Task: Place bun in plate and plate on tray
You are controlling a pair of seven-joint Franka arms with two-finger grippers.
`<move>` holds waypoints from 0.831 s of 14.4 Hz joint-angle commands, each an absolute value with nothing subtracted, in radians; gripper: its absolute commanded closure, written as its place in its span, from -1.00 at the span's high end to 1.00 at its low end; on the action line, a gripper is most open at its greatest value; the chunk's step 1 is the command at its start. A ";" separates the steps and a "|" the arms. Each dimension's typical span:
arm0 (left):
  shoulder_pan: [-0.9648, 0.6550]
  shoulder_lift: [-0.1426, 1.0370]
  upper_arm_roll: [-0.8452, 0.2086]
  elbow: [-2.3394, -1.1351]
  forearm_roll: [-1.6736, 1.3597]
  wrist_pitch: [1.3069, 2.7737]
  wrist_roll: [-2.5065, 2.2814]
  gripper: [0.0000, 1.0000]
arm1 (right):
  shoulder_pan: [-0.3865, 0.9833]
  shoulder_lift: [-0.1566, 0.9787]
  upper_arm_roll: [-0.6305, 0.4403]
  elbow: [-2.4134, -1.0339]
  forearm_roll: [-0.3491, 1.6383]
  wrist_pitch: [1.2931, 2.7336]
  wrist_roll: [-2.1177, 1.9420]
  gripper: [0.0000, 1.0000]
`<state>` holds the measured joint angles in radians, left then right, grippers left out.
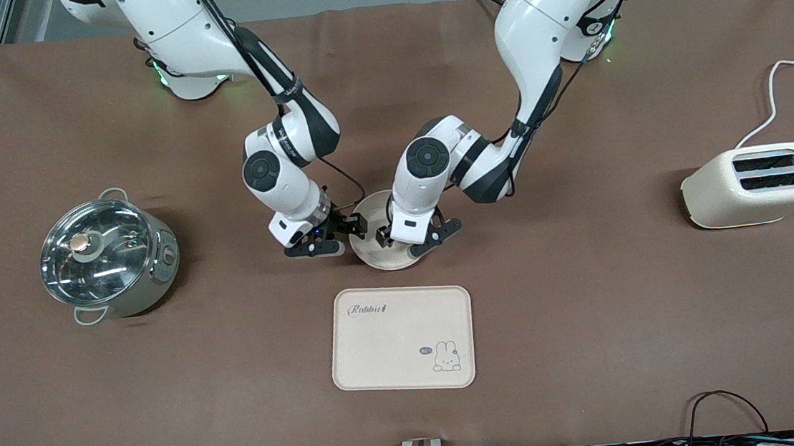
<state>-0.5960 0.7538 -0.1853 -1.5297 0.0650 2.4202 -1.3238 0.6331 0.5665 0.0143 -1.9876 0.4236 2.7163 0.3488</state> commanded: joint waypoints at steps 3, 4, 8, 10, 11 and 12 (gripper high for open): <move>-0.478 0.458 -0.121 -1.523 0.091 2.085 -1.173 1.00 | 0.643 0.587 0.003 -1.990 0.443 2.730 0.350 -0.75; -0.433 0.402 -0.121 -1.522 0.091 2.012 -1.101 1.00 | 0.643 0.588 0.003 -1.990 0.443 2.730 0.347 -0.97; -0.252 0.186 -0.120 -1.517 0.091 1.792 -0.779 1.00 | 0.629 0.588 0.005 -1.982 0.443 2.737 0.350 -0.99; -0.169 0.096 -0.121 -1.516 0.091 1.712 -0.605 1.00 | 0.615 0.575 0.006 -1.982 0.445 2.728 0.350 -0.99; -0.135 0.056 -0.123 -1.517 0.089 1.660 -0.504 1.00 | 0.608 0.560 0.006 -1.983 0.446 2.718 0.350 -0.99; -0.108 0.020 -0.121 -1.517 0.089 1.604 -0.409 1.00 | 0.601 0.537 0.008 -1.983 0.449 2.711 0.350 -0.99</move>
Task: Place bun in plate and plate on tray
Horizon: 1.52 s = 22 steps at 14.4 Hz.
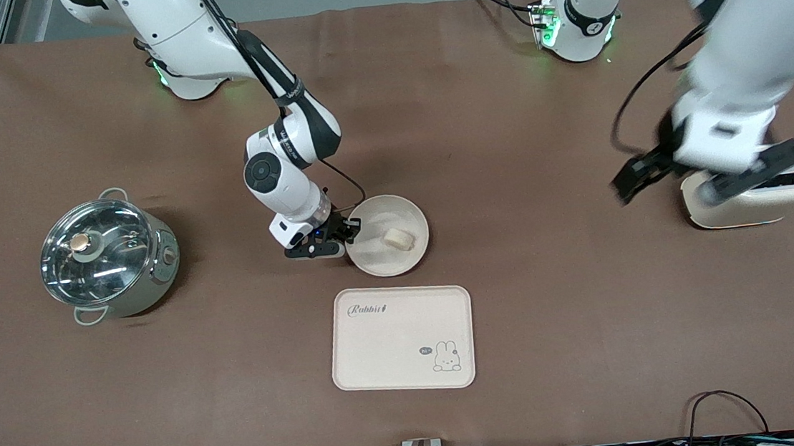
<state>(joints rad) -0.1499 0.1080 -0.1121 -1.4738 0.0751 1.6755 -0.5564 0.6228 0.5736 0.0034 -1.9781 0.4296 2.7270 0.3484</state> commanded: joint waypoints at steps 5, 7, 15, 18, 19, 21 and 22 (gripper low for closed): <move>0.014 -0.135 -0.124 -1.574 0.046 1.444 -0.181 1.00 | 0.572 0.534 0.008 -1.908 0.547 2.711 0.342 -0.99; 0.021 -0.172 -0.123 -1.626 0.031 1.453 -0.173 1.00 | 0.558 0.534 0.008 -1.885 0.584 2.717 0.339 -0.99; 0.011 -0.155 -0.144 -1.634 0.029 1.476 -0.169 1.00 | 0.482 0.793 0.000 -1.567 0.646 2.755 0.339 -0.99; 0.006 -0.149 -0.149 -1.631 0.028 1.476 -0.126 1.00 | 0.449 0.928 0.000 -1.386 0.646 2.746 0.345 -0.99; 0.006 -0.149 -0.150 -1.629 0.023 1.476 -0.120 1.00 | 0.451 0.940 0.002 -1.375 0.647 2.747 0.350 -0.99; 0.009 -0.149 -0.149 -1.629 -0.011 1.476 -0.106 1.00 | 0.449 0.943 0.003 -1.368 0.649 2.744 0.353 -0.99; 0.011 -0.149 -0.149 -1.629 -0.017 1.476 -0.097 1.00 | 0.456 0.948 0.003 -1.367 0.649 2.744 0.366 -0.99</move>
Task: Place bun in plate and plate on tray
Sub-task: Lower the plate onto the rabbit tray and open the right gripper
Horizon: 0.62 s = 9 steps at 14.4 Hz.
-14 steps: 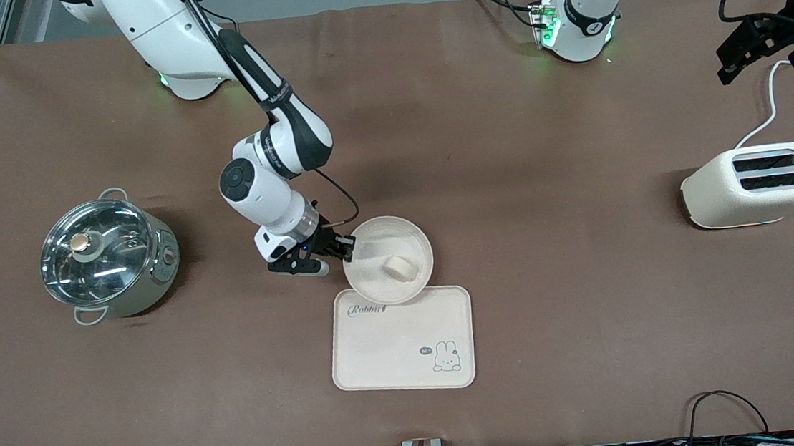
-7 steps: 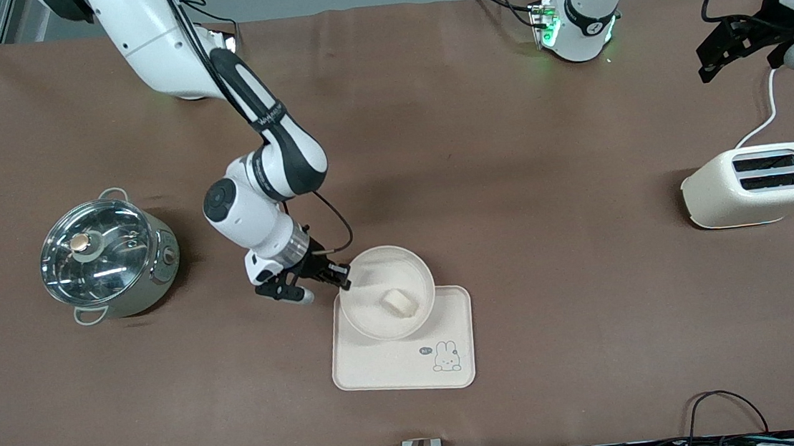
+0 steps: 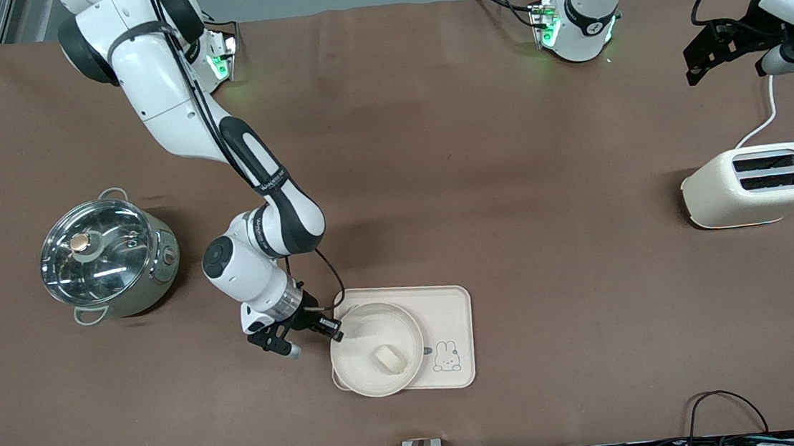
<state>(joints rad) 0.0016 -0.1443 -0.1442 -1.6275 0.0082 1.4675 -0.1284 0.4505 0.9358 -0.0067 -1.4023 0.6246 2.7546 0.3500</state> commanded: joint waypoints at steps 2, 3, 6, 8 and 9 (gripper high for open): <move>0.011 -0.141 -0.149 -1.629 -0.018 1.476 -0.098 1.00 | 0.475 0.963 0.003 -1.347 0.647 2.744 0.405 -0.99; 0.012 -0.141 -0.147 -1.629 -0.018 1.474 -0.098 1.00 | 0.492 0.963 0.003 -1.347 0.644 2.744 0.411 -0.99; 0.017 -0.141 -0.144 -1.629 -0.018 1.474 -0.098 1.00 | 0.514 0.960 0.002 -1.362 0.634 2.757 0.407 -0.99; 0.017 -0.141 -0.144 -1.623 -0.017 1.474 -0.109 1.00 | 0.525 0.960 0.000 -1.384 0.634 2.773 0.403 -0.99; 0.017 -0.141 -0.143 -1.620 -0.018 1.474 -0.113 1.00 | 0.523 0.960 -0.002 -1.385 0.632 2.775 0.399 -0.99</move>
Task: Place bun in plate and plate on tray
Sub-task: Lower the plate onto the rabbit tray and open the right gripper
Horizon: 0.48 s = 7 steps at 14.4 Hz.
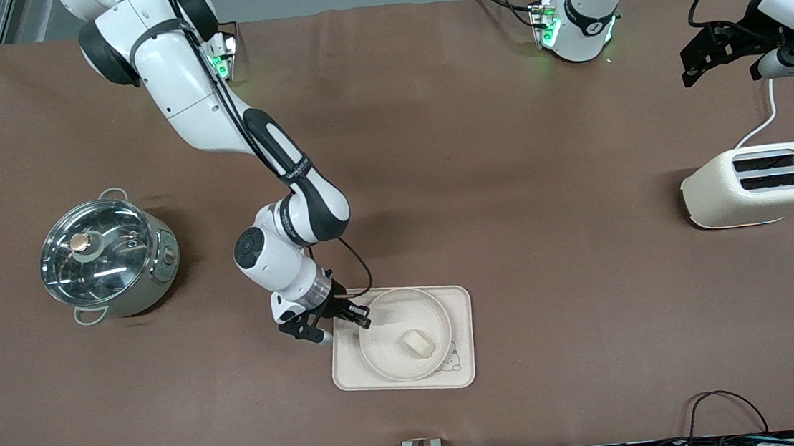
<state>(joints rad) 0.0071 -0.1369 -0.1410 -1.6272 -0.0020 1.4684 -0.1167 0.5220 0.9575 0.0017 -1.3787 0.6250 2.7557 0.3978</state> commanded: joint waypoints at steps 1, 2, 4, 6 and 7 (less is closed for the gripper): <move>0.017 -0.140 -0.141 -1.620 -0.017 1.474 -0.114 1.00 | 0.511 0.960 -0.002 -1.391 0.632 2.775 0.373 -0.99; 0.017 -0.137 -0.140 -1.620 -0.017 1.474 -0.114 1.00 | 0.505 0.960 -0.002 -1.394 0.635 2.775 0.342 -0.99; 0.017 -0.133 -0.140 -1.618 -0.015 1.474 -0.112 1.00 | 0.492 0.960 -0.002 -1.405 0.635 2.777 0.336 -0.98; 0.017 -0.132 -0.140 -1.617 -0.015 1.474 -0.112 1.00 | 0.489 0.959 -0.002 -1.405 0.640 2.773 0.347 -0.13; 0.017 -0.127 -0.140 -1.617 -0.014 1.476 -0.112 1.00 | 0.488 0.954 -0.002 -1.407 0.646 2.772 0.348 0.43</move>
